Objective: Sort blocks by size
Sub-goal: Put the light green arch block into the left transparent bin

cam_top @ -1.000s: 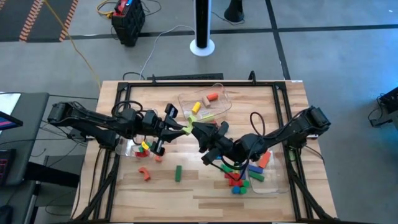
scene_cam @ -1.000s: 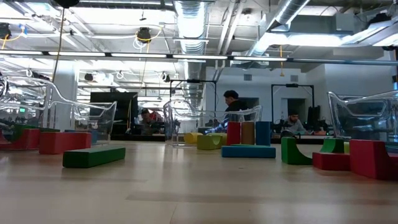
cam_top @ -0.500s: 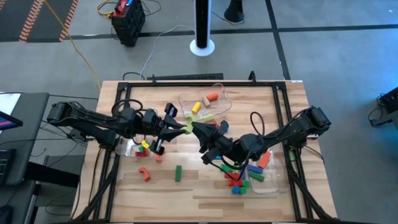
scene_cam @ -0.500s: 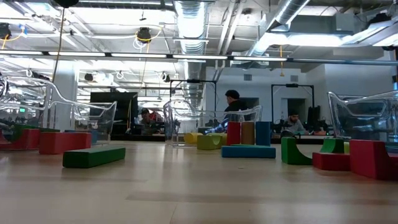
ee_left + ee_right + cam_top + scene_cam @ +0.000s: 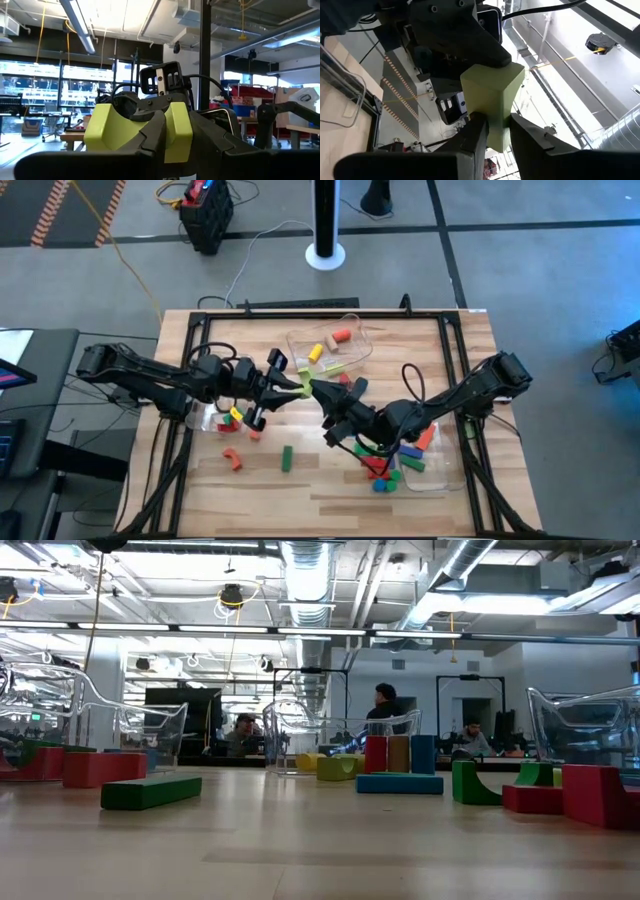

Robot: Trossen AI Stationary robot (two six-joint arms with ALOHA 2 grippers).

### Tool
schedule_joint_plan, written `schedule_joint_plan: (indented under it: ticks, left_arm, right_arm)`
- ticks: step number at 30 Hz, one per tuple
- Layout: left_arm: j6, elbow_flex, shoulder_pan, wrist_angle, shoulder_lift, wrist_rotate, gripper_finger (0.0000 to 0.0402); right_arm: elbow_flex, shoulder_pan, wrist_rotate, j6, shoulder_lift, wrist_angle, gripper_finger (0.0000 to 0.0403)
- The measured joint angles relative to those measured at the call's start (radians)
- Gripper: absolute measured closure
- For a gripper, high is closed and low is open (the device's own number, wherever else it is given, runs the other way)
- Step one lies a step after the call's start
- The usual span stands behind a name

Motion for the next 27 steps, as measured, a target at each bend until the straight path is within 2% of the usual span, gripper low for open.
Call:
schedule_joint_plan:
  ticks: [8, 15, 27]
  left_arm:
    - [0.04, 0.0, 0.0, -0.008, 0.0, -0.001, 0.0354]
    - [0.073, 0.0, 0.0, -0.006, 0.0, -0.006, 0.0358]
    - [0.077, 0.0, 0.0, -0.014, 0.0, 0.039, 0.0359]
  right_arm:
    - [0.0, 0.0, 0.008, 0.0, 0.0, -0.03, 0.0293]
    - [0.0, 0.002, 0.032, -0.001, 0.0, -0.03, 0.0288]
    - [0.0, 0.02, 0.044, 0.0, 0.0, -0.046, 0.0224]
